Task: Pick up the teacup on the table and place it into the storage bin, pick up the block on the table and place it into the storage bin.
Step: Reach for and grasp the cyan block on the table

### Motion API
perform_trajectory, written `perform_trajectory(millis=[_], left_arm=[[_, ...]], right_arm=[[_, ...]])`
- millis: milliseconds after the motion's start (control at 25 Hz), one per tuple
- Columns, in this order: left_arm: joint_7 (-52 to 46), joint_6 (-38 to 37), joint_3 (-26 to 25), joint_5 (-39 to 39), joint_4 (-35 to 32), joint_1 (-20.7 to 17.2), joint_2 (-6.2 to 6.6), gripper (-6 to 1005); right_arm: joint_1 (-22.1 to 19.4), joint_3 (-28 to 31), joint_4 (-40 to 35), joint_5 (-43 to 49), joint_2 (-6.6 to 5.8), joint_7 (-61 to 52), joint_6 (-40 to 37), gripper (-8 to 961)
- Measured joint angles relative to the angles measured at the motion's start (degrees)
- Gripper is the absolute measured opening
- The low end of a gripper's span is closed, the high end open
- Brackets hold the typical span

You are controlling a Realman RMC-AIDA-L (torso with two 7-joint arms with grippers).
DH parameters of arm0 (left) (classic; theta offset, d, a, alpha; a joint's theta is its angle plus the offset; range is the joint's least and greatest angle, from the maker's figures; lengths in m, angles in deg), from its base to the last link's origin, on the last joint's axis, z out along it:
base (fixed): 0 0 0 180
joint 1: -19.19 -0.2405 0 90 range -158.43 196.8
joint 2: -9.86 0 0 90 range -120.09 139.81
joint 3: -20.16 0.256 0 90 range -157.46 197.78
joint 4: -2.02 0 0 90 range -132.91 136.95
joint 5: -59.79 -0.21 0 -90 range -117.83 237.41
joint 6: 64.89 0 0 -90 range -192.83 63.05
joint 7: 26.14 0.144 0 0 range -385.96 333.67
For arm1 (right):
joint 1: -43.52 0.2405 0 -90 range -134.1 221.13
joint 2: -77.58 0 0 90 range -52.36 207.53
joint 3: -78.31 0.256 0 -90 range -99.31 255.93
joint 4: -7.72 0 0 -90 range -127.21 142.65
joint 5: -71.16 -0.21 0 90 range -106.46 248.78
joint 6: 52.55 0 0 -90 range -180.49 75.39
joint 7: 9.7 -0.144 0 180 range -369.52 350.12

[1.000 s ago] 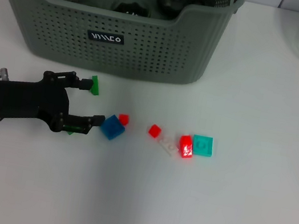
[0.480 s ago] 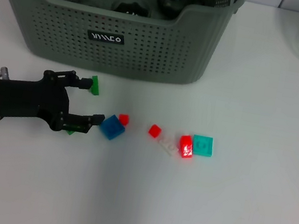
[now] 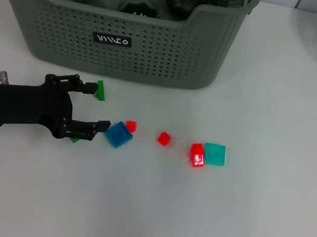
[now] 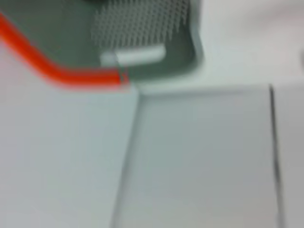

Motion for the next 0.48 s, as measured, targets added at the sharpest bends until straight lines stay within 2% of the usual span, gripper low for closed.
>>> perform_trajectory(millis=[80,240,360,480], left_arm=[[0.0,0.0,0.0,0.0,0.1,-0.1,0.00,859],[0.0,-0.1,0.0,0.1,0.1,-0.2,-0.01,859],[0.0,0.0,0.0,0.1,0.1,-0.2,-0.01,859],[0.0,0.0,0.0,0.1,0.2,-0.2,-0.01,859]], right_arm=[[-5.2,1.2,-8.7,-4.6,-0.08,1.4,-3.8,770],[-13.2,4.0,-20.0,-13.8,-0.27,3.9,-14.3,765],[-15.5,6.5,-21.5,-15.5,-0.67,3.9,-23.6,765],[-16.0,8.8,-19.5,-12.1,-0.81,3.0,-34.2,765]])
